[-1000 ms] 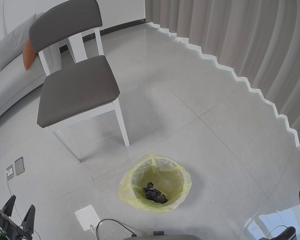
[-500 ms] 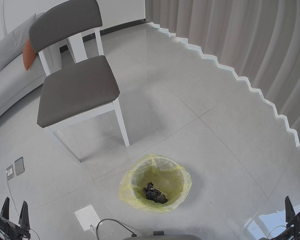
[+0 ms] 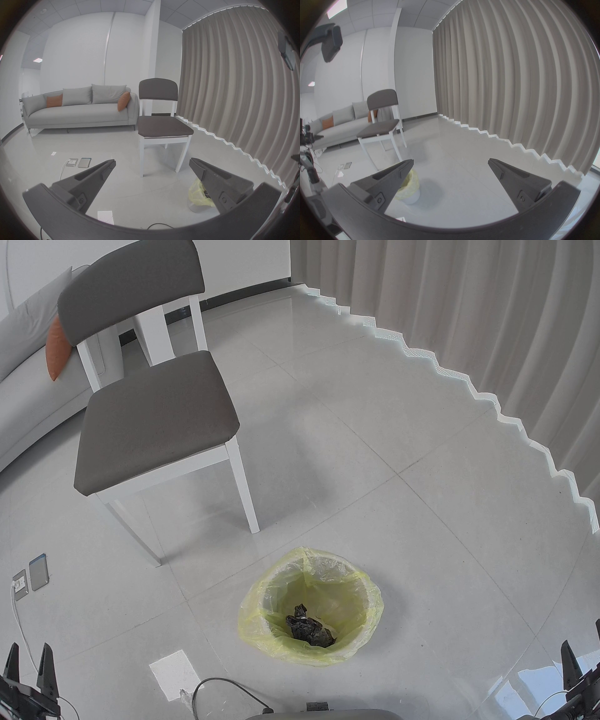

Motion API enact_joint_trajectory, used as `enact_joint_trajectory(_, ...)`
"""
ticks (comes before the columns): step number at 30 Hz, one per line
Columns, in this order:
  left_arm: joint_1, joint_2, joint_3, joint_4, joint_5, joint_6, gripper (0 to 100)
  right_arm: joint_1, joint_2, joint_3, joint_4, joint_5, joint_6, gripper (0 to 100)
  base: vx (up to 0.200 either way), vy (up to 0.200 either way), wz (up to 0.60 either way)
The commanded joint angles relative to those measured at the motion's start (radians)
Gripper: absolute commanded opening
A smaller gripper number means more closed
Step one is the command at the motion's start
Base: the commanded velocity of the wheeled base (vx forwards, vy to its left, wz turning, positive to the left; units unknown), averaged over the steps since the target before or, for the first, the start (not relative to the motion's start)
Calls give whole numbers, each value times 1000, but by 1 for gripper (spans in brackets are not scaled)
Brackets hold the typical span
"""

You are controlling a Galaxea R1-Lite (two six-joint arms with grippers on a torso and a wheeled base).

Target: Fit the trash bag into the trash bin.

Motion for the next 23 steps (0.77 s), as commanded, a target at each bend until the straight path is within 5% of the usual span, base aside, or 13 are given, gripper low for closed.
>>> enact_joint_trajectory(1,-9,0,-21,33,-16,46,100,0,-11,16,-3,-2,7,100,0,0,0)
enact_joint_trajectory(7,-15,-17,-18,36,-111,126,100,0,-11,18,-5,-4,6,100,0,0,0)
enact_joint_trajectory(11,-16,-14,1,30,-277,230,100,0,-11,16,-3,-4,4,100,0,0,0)
enact_joint_trajectory(23,-15,-17,4,23,-215,155,100,0,-11,16,-3,-4,6,100,0,0,0)
